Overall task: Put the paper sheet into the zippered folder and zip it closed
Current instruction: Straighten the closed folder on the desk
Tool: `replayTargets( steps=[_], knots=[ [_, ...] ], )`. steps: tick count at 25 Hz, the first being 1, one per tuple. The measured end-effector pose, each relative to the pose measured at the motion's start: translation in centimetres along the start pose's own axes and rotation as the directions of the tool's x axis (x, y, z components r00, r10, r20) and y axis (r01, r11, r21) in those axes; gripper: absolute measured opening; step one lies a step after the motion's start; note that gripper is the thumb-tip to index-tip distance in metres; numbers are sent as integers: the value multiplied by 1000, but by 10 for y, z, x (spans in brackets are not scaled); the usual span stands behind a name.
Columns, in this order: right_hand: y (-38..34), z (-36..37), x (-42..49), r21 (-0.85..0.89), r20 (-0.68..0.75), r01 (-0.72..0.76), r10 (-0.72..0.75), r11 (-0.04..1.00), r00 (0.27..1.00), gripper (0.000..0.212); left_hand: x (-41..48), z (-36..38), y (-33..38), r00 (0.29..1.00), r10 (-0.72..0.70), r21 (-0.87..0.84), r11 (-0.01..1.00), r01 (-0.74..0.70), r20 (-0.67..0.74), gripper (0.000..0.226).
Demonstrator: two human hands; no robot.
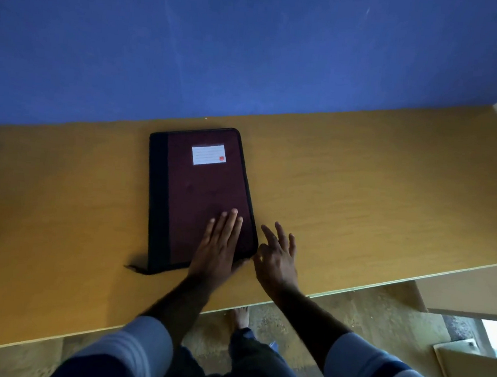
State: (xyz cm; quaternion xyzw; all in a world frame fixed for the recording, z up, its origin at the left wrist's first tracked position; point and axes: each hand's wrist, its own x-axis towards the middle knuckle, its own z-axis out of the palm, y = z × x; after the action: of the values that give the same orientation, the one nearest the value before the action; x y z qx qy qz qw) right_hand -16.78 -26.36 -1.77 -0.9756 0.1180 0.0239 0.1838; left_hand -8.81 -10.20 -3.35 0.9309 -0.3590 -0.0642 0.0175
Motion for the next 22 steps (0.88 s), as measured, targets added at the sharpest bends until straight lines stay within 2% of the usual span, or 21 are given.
replayTargets(
  steps=[6, 10, 14, 18, 22],
  knots=[
    [7, 0, 4, 57, -23, 46, -44, 997, 999, 7, 2, 6, 0, 998, 44, 150, 988, -49, 32, 93],
    [11, 2, 4, 25, -44, 100, -99, 995, 994, 1, 1, 4, 6, 999, 44, 134, 990, -47, 27, 88],
    [14, 3, 7, 37, -57, 111, -109, 993, 992, 9, 19, -8, 6, 980, 183, 18, 983, -185, 79, 82],
    [14, -1, 7, 15, -38, 92, -91, 996, 995, 6, 39, -24, -1, 954, 269, 48, 960, -277, 131, 84],
    [18, -4, 15, 18, -63, 48, -47, 999, 997, 12, 46, -26, -1, 948, 281, 62, 954, -293, 151, 81]
  ],
)
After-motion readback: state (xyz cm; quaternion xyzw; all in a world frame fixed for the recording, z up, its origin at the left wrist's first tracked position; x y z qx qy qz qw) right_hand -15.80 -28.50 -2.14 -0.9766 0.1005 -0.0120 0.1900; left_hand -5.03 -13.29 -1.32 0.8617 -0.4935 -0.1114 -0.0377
